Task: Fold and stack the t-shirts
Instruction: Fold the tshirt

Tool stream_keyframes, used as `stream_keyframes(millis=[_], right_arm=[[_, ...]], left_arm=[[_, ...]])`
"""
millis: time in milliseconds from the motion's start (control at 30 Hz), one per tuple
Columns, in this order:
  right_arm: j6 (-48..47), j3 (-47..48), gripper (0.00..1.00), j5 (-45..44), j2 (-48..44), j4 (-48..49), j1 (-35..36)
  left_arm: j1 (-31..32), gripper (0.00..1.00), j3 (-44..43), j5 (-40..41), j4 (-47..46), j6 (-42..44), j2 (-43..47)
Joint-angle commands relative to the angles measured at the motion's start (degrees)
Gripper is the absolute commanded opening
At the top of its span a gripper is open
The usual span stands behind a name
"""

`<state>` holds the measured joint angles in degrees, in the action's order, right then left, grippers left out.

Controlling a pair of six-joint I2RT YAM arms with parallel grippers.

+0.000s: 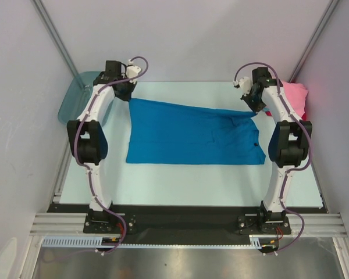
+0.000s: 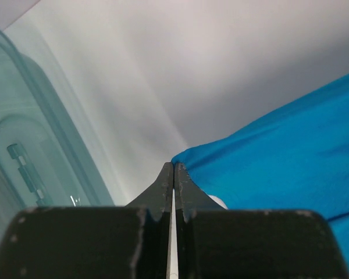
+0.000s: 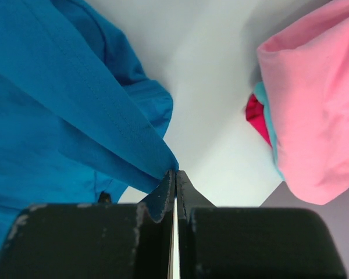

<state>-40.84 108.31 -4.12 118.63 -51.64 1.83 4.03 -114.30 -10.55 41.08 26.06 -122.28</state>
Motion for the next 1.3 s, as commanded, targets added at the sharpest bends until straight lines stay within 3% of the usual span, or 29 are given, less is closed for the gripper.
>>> stream_keyframes(millis=[0, 467, 833, 1267], right_arm=[[-1.4, -1.2, 0.00, 1.9, -4.5, -1.7, -0.4], [-8.0, 1.2, 0.00, 5.5, -5.2, -11.8, -1.3], [-11.5, 6.0, 0.00, -8.4, -3.3, 12.2, -0.5], [-17.3, 4.9, 0.00, -9.2, 0.4, 22.2, 5.8]], left_arm=[[-1.5, 0.00, 0.2, 0.8, -1.0, 1.6, 4.8], [-1.9, 0.01, 4.3, -4.0, 2.2, 8.2, 7.9], [-1.9, 0.00, 4.6, -5.5, 1.8, 6.0, 7.5], [-2.0, 0.00, 8.3, -5.1, -0.6, 5.4, 9.4]])
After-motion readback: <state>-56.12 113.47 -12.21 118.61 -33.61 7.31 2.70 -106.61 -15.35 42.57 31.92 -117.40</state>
